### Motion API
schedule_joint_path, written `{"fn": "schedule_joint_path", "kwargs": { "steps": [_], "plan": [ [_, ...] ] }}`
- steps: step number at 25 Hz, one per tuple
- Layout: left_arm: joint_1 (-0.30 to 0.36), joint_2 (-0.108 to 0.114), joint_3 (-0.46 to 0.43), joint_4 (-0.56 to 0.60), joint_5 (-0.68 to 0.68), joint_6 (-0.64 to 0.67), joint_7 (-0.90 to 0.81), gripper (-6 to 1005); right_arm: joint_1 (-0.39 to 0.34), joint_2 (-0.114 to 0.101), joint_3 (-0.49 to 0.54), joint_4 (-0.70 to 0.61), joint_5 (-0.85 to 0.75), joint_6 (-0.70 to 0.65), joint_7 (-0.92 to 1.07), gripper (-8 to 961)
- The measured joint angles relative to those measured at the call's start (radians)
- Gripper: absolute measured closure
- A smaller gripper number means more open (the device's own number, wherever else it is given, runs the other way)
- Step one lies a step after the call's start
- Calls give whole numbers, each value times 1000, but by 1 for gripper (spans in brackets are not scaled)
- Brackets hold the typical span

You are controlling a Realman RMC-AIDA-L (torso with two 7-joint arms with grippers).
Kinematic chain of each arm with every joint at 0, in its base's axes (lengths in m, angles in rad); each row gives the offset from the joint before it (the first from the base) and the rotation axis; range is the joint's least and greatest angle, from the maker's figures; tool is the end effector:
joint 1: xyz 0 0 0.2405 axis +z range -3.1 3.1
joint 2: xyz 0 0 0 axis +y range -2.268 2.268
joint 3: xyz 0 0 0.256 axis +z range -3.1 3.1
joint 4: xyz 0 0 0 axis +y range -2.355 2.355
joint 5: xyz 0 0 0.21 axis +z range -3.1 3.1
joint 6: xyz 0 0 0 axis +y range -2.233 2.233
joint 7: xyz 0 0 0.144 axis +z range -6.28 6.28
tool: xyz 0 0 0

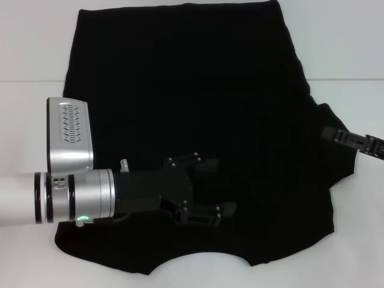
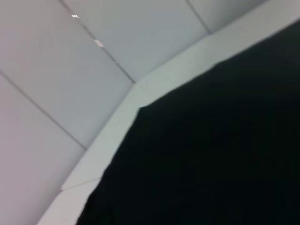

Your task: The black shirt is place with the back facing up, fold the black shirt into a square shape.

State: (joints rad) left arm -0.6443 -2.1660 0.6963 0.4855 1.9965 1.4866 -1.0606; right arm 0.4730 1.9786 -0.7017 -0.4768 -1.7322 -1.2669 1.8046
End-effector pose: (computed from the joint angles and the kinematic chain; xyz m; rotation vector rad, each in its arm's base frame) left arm -0.2179 0.3302 -0.0655 -2.8177 -0.2679 -0.7857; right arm 0.3208 0.3505 0.0331 -2.1165 1.3982 0.8906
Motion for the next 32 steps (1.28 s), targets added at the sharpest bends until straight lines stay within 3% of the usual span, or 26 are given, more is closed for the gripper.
{"fn": "schedule_joint_path", "kwargs": {
  "steps": [9,16,20,25,32],
  "plan": [
    [0,0,9,-1,0,-4,1,51,-31,-43,20,-1,-94,99,164,283],
    [0,-2,11,-1,0,-4,2,51,8,-83,20,-44,-252,107,352,298],
    [1,-2,11,-1,4,-3,3,50,37,-82,21,-105,-371,108,451,306],
    [0,-1,10,1,12,-3,4,50,74,-74,17,-112,-406,129,476,317],
    [0,0,6,5,12,-5,4,50,103,-38,3,-103,-433,180,475,332]
  ]
}}
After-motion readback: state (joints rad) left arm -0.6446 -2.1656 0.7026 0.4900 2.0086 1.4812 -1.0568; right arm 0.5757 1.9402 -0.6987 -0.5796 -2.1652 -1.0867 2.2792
